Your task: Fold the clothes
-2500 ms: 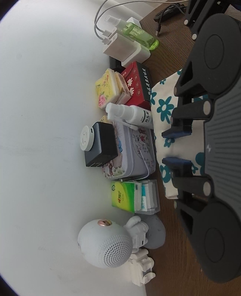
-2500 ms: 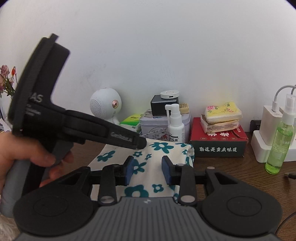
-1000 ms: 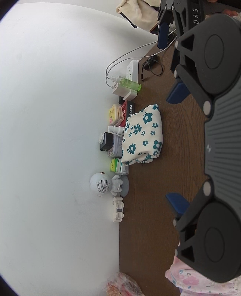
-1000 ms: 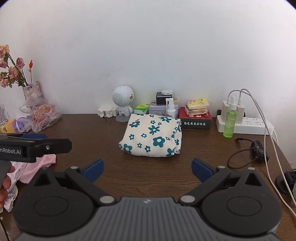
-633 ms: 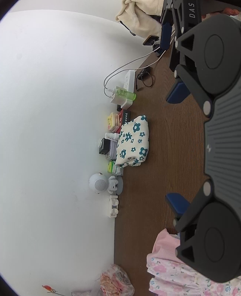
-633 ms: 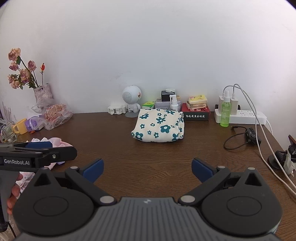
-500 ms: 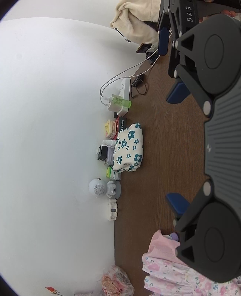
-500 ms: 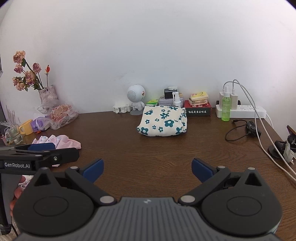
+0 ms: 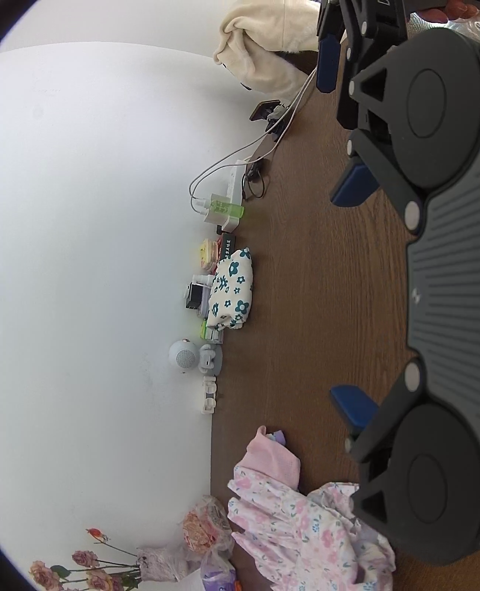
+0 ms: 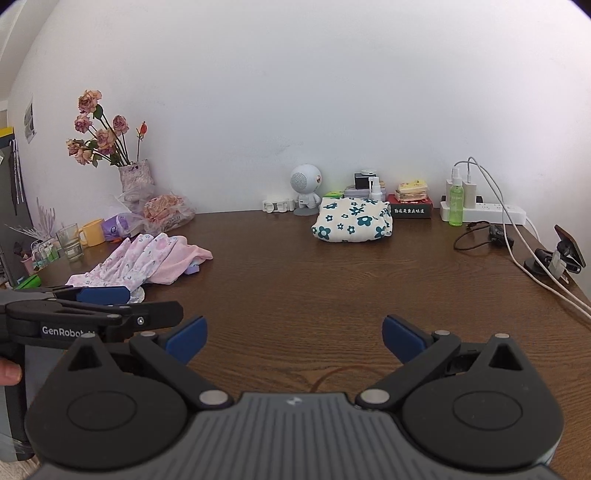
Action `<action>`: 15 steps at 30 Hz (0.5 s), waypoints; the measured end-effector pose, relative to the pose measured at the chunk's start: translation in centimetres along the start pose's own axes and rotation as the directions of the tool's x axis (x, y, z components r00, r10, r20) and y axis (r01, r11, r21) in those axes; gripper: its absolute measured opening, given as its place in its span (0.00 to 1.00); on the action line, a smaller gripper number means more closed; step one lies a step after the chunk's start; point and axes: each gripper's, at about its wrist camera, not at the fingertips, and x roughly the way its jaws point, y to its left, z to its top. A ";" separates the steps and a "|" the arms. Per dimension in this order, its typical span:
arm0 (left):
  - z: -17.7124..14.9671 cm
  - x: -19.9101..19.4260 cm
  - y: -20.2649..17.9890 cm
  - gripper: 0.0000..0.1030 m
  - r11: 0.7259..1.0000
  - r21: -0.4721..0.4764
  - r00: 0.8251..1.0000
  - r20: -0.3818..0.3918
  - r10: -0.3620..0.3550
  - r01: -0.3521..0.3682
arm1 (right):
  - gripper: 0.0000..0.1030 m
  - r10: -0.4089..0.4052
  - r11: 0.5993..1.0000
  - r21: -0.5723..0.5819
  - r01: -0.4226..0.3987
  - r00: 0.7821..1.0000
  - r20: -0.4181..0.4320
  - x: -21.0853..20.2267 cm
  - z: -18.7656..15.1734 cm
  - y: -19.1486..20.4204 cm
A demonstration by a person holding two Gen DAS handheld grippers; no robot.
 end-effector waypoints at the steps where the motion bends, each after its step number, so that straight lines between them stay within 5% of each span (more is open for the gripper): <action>1: -0.6 -0.6 0.0 1.00 1.000 0.001 1.000 0.005 0.000 0.000 | 1.00 0.001 1.000 0.011 -0.001 1.000 0.001 -0.5 -0.6 0.1; 15: -7.4 -7.3 -0.3 1.00 0.999 -0.024 0.998 0.065 0.024 -0.023 | 1.00 -0.051 0.998 0.032 0.051 0.999 0.013 -5.9 -7.3 3.4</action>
